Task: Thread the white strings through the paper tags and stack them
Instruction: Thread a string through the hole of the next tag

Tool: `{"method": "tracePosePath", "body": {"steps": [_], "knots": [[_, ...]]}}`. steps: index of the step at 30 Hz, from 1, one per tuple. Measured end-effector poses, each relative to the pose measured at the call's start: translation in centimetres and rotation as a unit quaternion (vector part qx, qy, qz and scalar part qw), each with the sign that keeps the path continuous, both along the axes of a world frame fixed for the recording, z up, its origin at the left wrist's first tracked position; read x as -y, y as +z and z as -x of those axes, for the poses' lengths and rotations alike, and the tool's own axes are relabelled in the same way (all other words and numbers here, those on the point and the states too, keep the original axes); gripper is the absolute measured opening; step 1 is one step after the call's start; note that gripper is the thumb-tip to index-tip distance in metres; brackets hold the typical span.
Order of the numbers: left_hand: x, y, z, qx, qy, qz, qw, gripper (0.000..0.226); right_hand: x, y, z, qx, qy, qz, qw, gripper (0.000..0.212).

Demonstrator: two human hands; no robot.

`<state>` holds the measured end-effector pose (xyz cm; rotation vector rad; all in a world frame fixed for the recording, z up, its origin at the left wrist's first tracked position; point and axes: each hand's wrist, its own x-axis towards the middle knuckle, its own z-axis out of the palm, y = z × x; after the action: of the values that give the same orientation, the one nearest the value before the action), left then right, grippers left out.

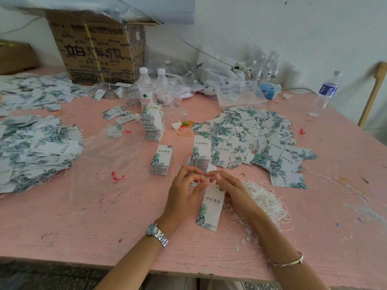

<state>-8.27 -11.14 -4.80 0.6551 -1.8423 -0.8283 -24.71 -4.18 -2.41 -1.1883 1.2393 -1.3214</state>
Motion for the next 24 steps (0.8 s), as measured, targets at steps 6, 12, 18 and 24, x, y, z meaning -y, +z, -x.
{"method": "tracePosePath", "body": {"steps": [6,12,18,24], "knots": [[-0.1,0.0,0.0,0.004,0.005,0.013,1.0,0.026,-0.1,0.1,0.0,-0.007,0.012,0.004,1.0,0.018],[0.0,-0.3,0.0,0.009,0.008,0.017,1.0,0.02,0.1,0.1,-0.1,0.027,0.005,-0.005,1.0,0.02],[0.0,0.2,-0.3,-0.009,0.068,0.086,0.994,0.013,0.2,0.2,0.0,0.065,-0.024,-0.026,0.997,0.013],[2.7,1.8,-1.6,0.04,0.199,0.139,0.969,0.016,0.5,0.0,0.1,0.071,-0.03,-0.029,0.997,0.01]]}}
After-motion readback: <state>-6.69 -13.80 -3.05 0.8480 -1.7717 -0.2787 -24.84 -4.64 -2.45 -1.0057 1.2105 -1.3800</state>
